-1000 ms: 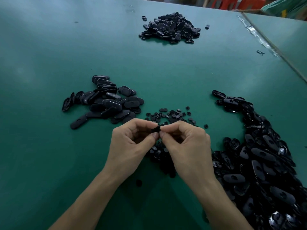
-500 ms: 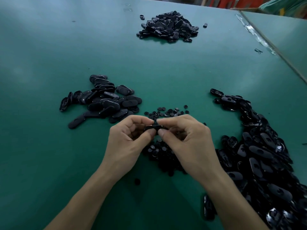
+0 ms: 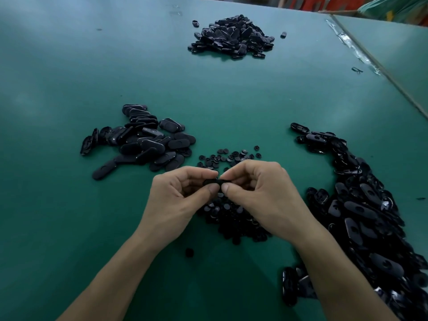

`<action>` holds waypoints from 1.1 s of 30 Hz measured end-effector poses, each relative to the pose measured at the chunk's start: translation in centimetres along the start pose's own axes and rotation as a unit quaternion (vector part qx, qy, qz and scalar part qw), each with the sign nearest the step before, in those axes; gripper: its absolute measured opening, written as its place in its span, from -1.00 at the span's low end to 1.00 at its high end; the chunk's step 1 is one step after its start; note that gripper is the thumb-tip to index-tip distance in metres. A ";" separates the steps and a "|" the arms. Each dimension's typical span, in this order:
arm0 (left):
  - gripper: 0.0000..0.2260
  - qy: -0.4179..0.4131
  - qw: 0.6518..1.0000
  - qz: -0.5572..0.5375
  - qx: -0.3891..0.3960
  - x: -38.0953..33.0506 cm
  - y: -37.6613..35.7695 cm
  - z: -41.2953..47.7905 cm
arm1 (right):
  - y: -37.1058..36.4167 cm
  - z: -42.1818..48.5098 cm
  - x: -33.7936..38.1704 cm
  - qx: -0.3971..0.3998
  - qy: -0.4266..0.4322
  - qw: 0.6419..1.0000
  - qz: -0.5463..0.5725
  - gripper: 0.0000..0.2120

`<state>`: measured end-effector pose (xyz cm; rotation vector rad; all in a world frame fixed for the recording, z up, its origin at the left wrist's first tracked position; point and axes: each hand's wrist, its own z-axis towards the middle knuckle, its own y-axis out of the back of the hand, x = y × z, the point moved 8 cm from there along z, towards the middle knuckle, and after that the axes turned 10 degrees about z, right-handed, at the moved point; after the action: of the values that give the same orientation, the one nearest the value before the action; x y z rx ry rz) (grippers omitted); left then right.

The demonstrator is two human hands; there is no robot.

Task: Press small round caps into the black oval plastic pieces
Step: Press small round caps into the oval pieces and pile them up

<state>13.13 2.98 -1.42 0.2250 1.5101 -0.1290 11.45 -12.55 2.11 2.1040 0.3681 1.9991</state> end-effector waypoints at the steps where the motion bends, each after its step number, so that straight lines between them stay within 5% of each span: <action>1: -0.79 0.000 1.000 0.006 -0.002 0.0 0.0 0.0 | 0.0 0.0 -0.1 -0.004 -0.002 1.000 -0.006 -0.89; 17: -0.83 -0.033 0.998 0.007 -0.045 -0.8 0.9 -0.1 | 0.3 -1.2 1.4 -0.018 0.023 1.000 0.006 -0.84; 22: -0.83 -0.070 0.983 0.068 -0.153 -1.4 3.5 0.1 | 4.4 -2.2 0.5 -0.142 0.021 0.981 -0.131 -0.84; 25: -0.81 -0.057 0.967 0.095 -0.228 -1.0 6.3 0.5 | 8.4 -3.3 -1.2 -0.213 -0.045 0.938 -0.271 -0.79; 29: -0.81 -0.027 0.948 0.130 -0.290 -0.2 9.1 0.8 | 10.9 -4.3 -4.1 -0.190 -0.190 0.895 -0.356 -0.65; 33: -0.76 -0.005 0.929 0.224 -0.295 0.0 10.0 0.9 | 10.7 -4.4 -4.7 -0.167 -0.204 0.902 -0.341 -0.74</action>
<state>16.28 12.54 -0.70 0.0766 1.3855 0.6830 7.22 -24.28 1.38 1.7690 0.5415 1.1030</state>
